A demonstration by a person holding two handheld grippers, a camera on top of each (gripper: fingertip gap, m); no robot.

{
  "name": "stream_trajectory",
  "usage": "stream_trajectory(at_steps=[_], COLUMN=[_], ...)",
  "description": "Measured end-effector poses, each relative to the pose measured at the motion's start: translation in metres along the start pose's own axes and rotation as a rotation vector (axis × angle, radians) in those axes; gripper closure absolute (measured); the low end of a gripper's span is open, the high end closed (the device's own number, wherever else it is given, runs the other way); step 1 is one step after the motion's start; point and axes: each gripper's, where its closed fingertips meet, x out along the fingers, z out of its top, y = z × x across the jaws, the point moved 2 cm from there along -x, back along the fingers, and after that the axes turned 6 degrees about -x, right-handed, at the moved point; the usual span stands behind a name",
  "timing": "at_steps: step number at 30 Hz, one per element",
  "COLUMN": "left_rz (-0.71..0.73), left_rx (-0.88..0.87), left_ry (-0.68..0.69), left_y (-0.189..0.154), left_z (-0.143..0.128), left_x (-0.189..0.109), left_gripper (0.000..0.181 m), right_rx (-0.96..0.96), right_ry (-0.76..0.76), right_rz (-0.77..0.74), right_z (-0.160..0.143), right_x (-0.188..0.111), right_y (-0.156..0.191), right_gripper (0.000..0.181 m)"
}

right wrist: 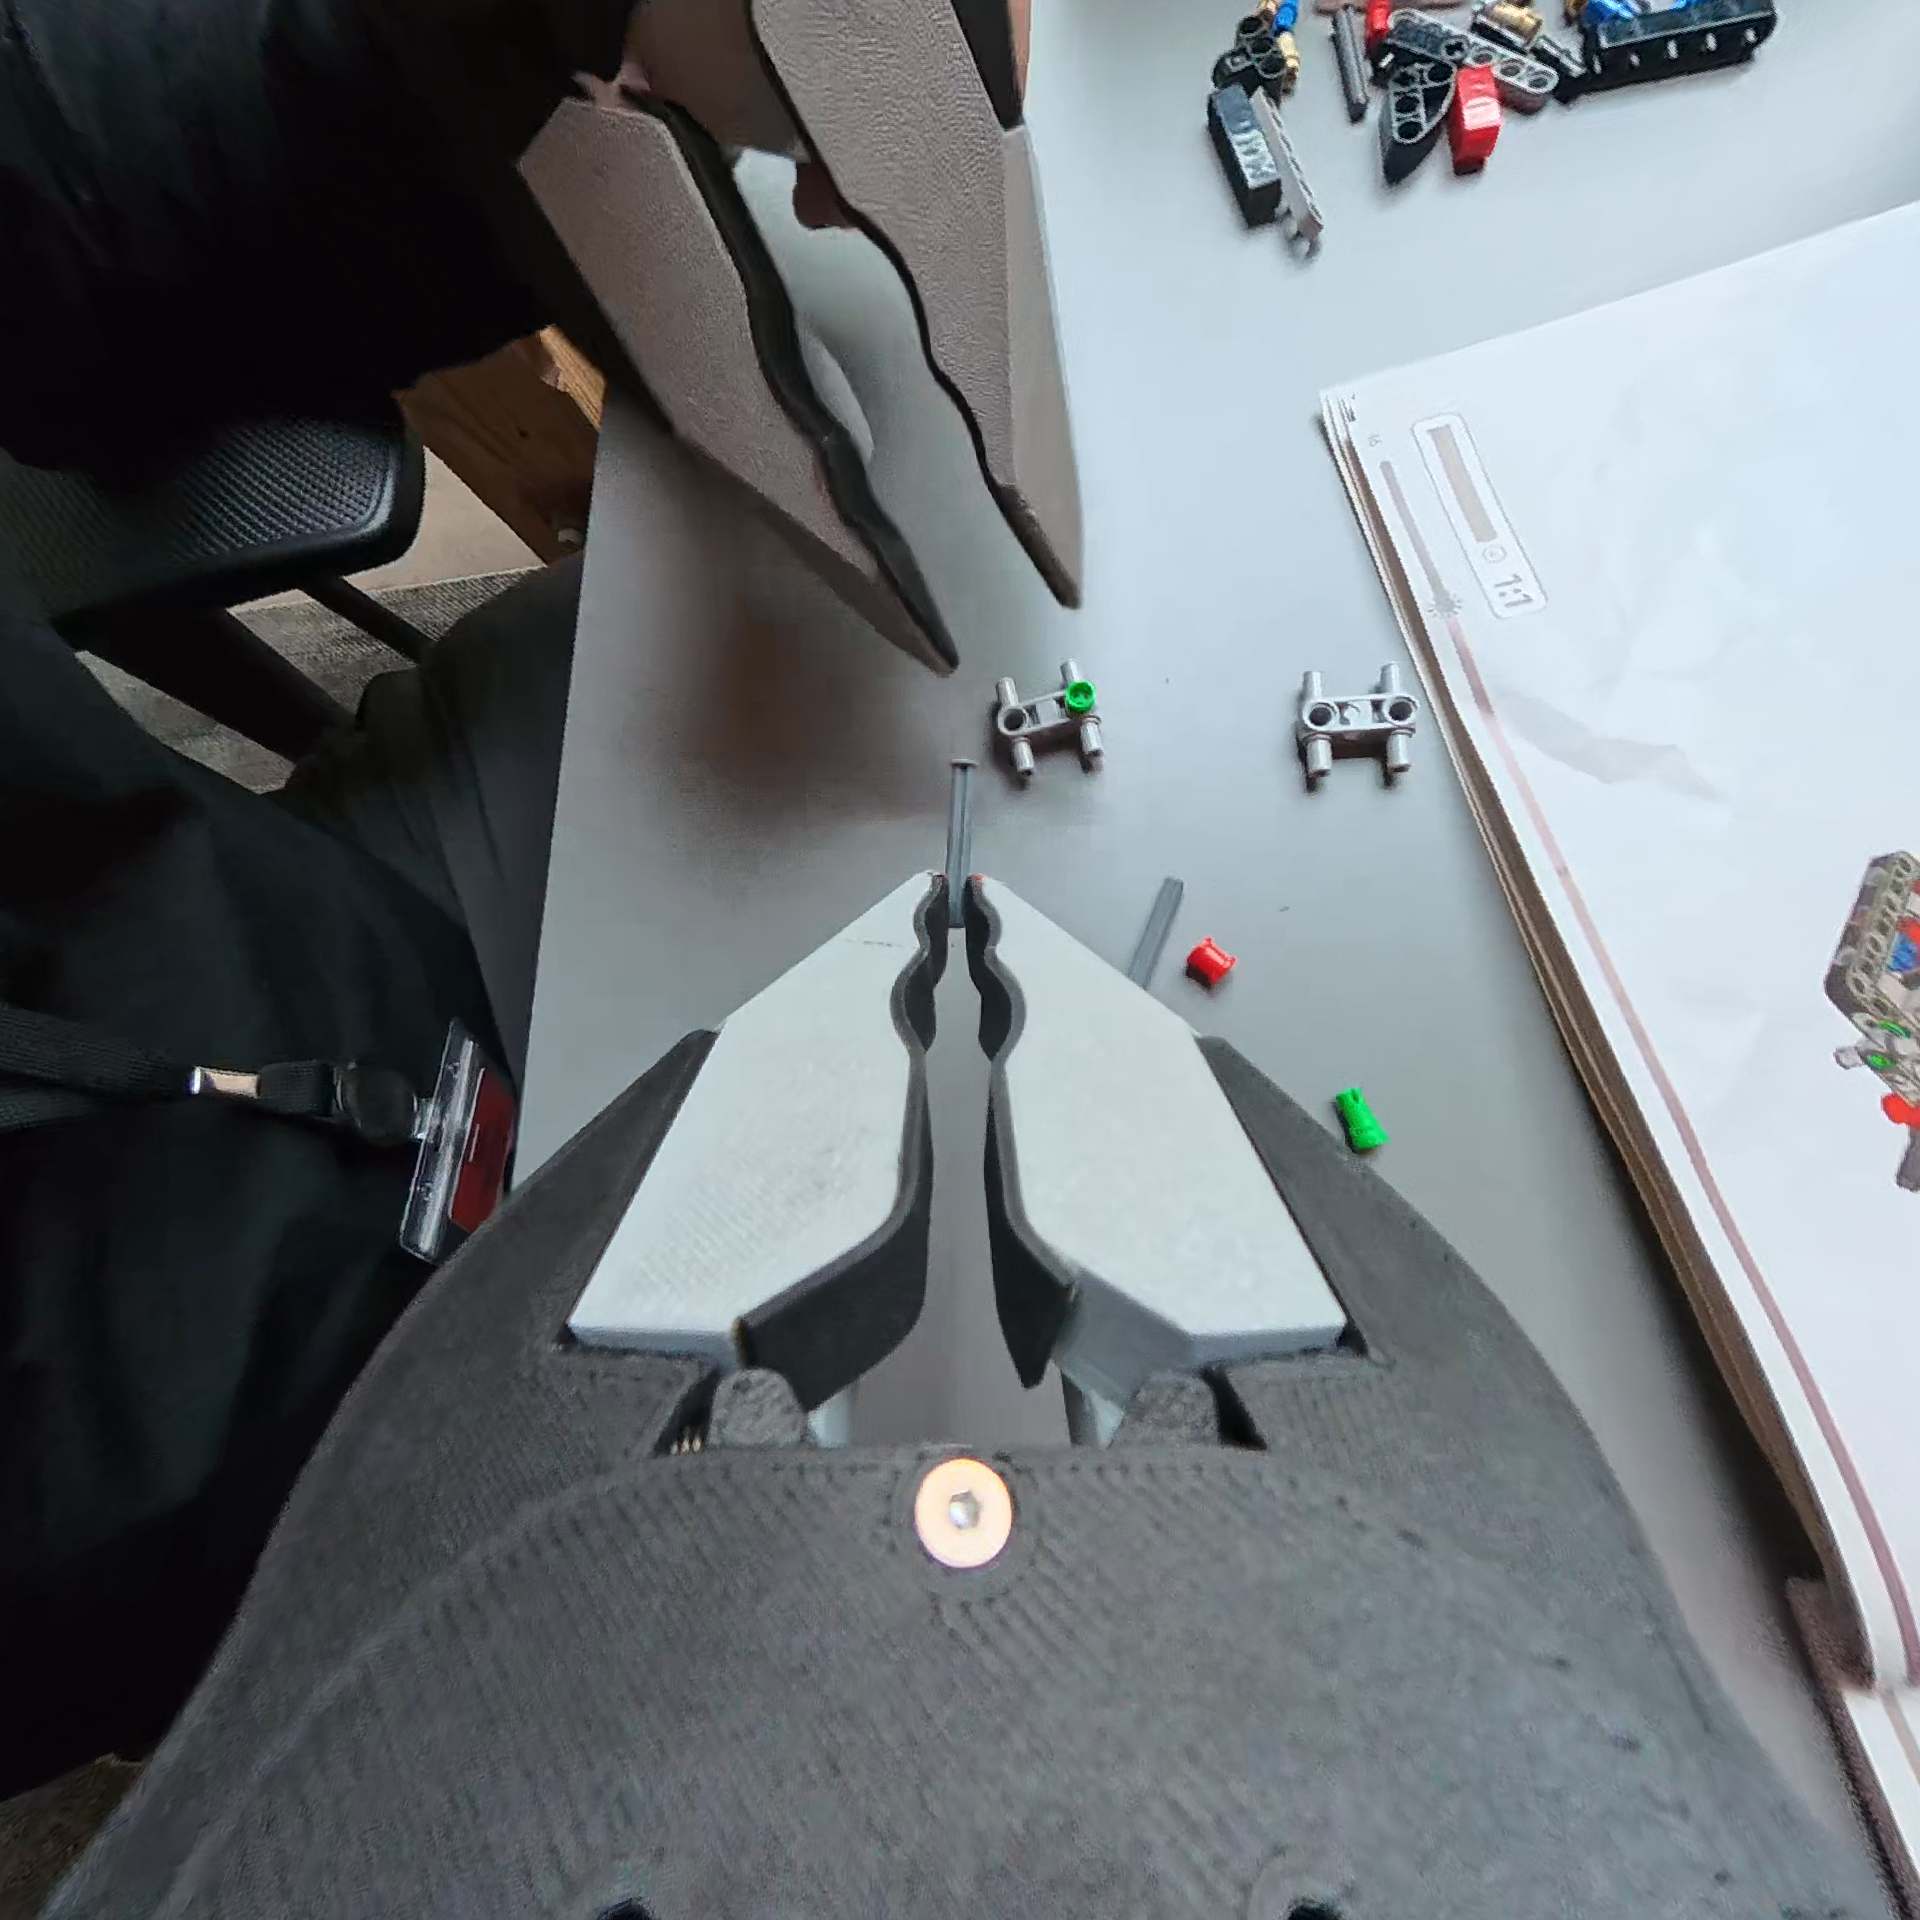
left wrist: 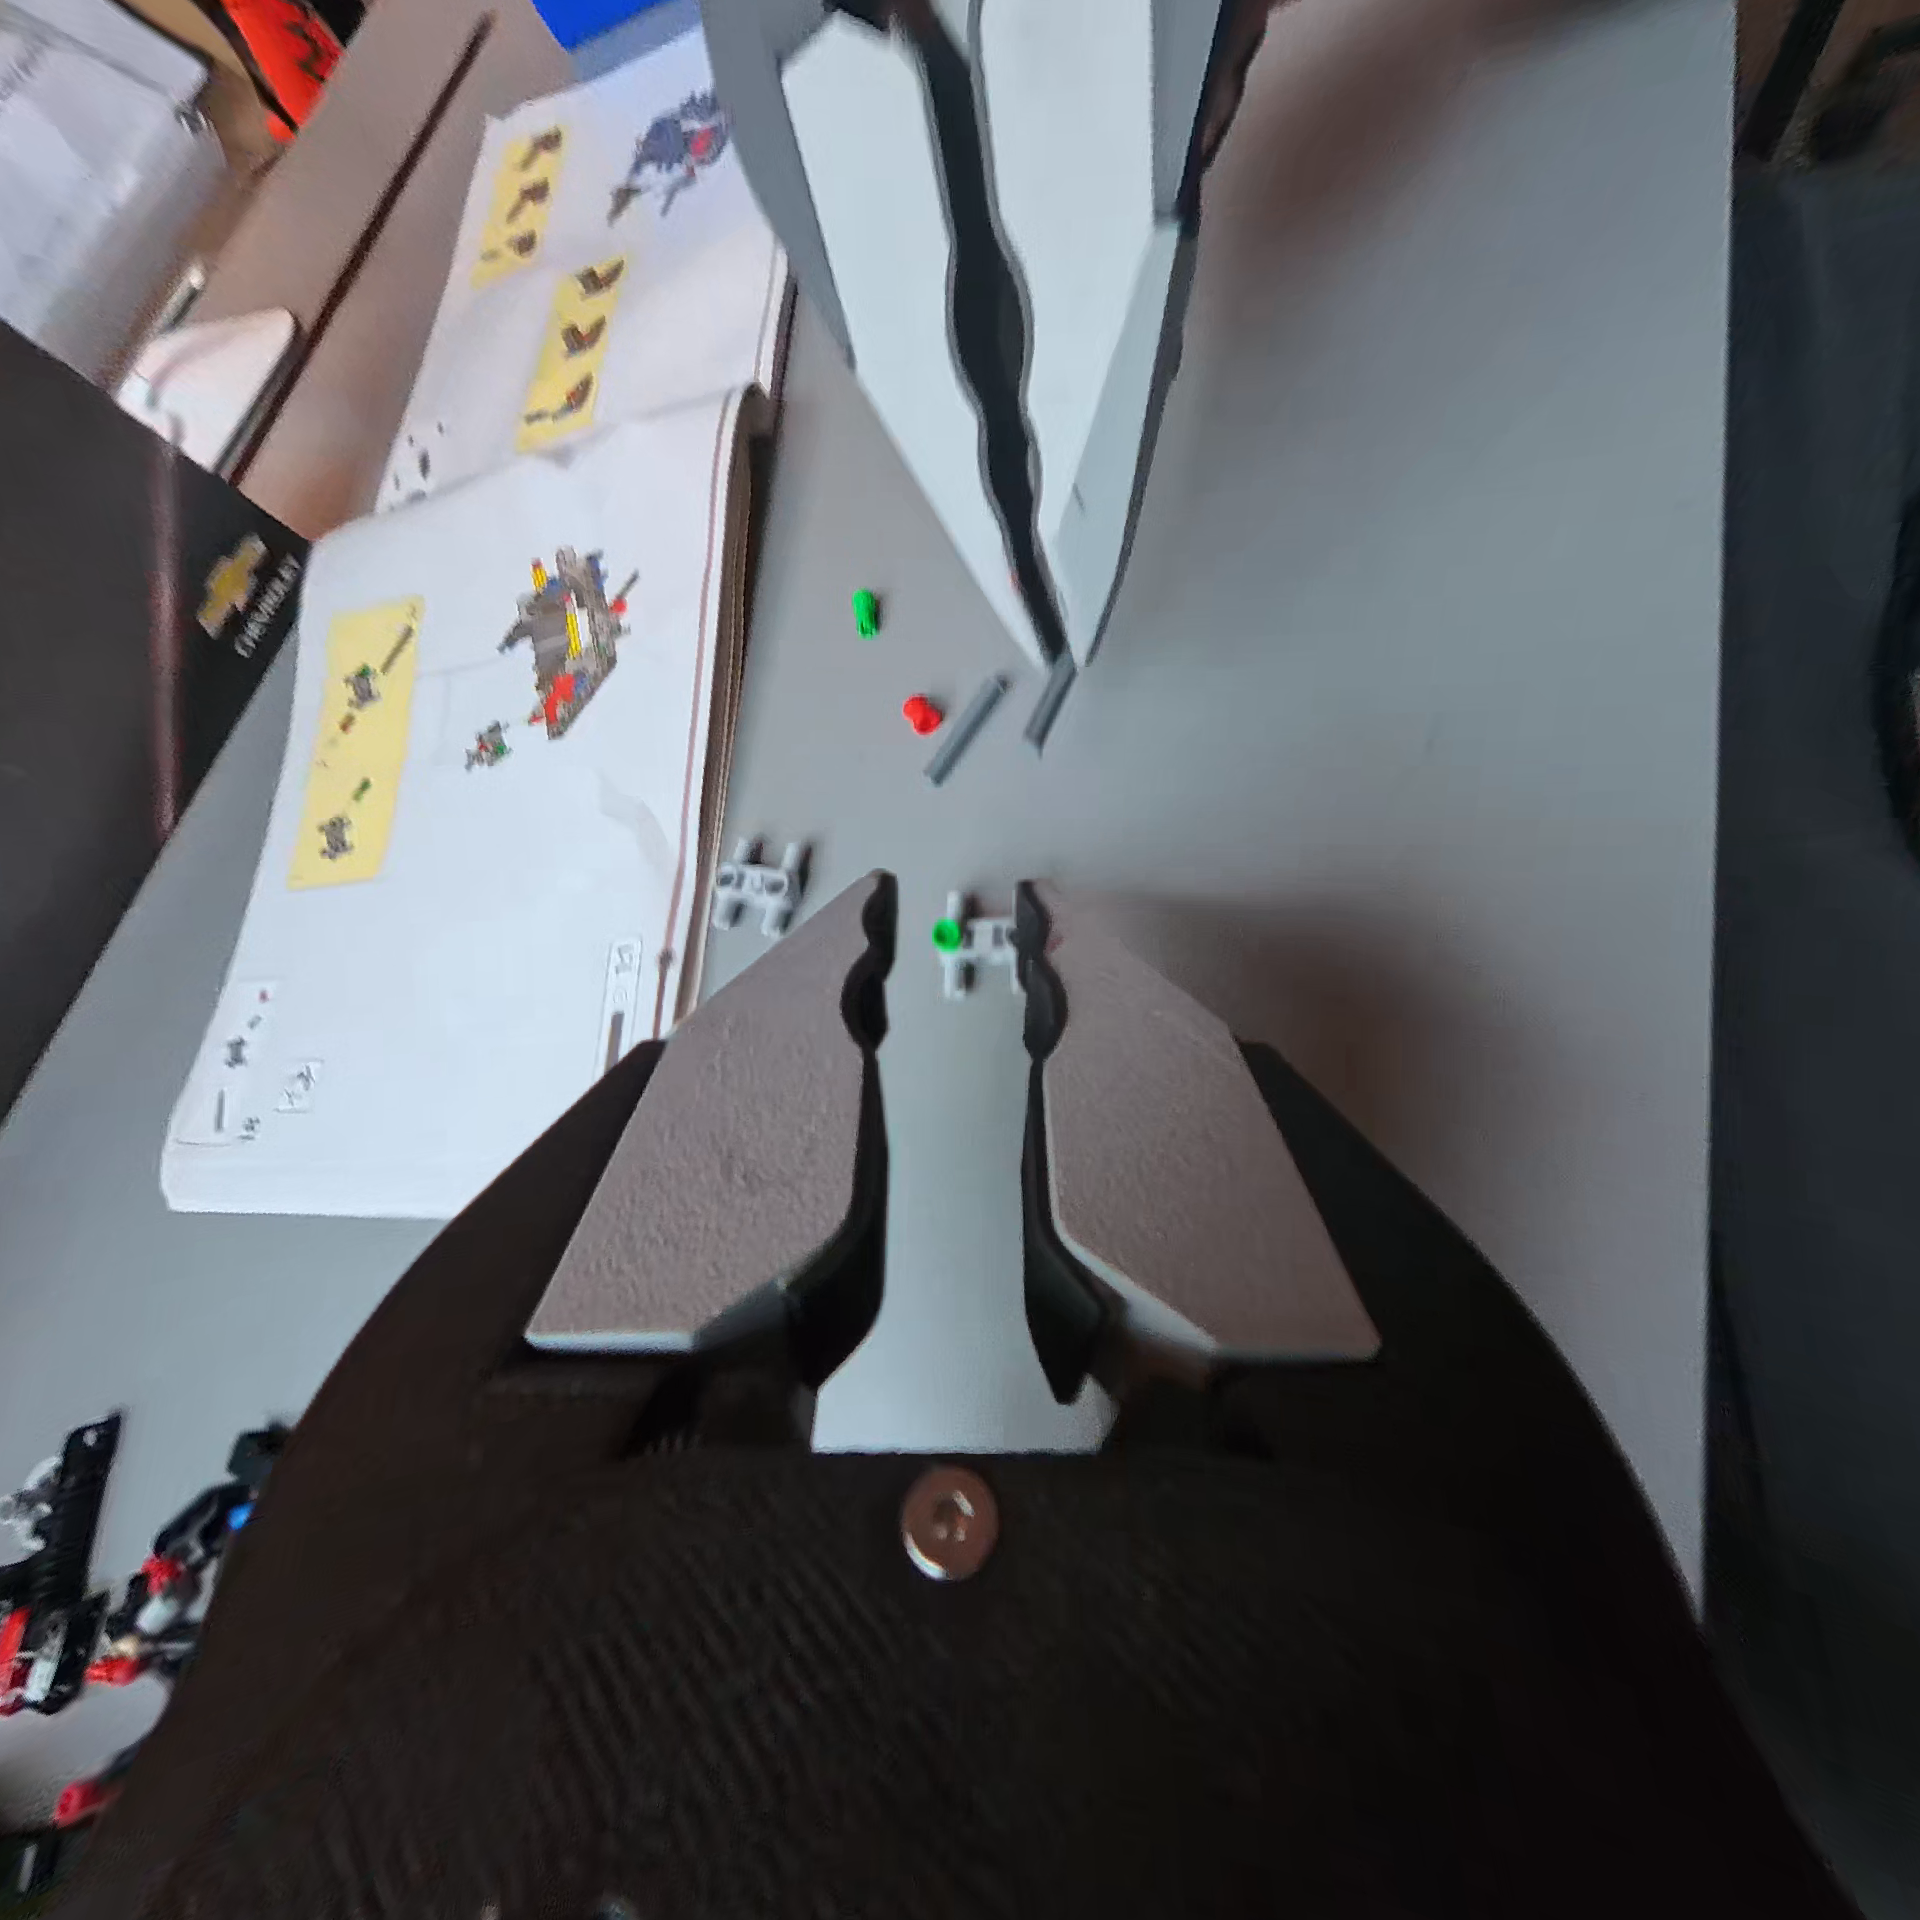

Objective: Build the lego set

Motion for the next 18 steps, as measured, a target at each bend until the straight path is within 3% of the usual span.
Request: stream_trajectory(at_steps=[4,9,18], left_rz=[0.036,0.057,0.098], left_rx=[0.100,0.189,0.161], left_ry=[0.038,0.092,0.082], left_y=[-0.012,-0.019,-0.012], left_z=[0.014,0.005,-0.006], left_x=[0.014,0.029,0.031], left_gripper=[0.156,0.172,0.172], right_rx=[0.001,0.006,0.038], right_ry=[0.000,-0.002,0.001], right_rz=[0.020,0.051,0.042], right_z=[0.000,0.000,-0.006], right_x=[0.005,0.007,0.008], right_y=[0.002,0.004,-0.004], right_gripper=[0.181,0.181,0.181])
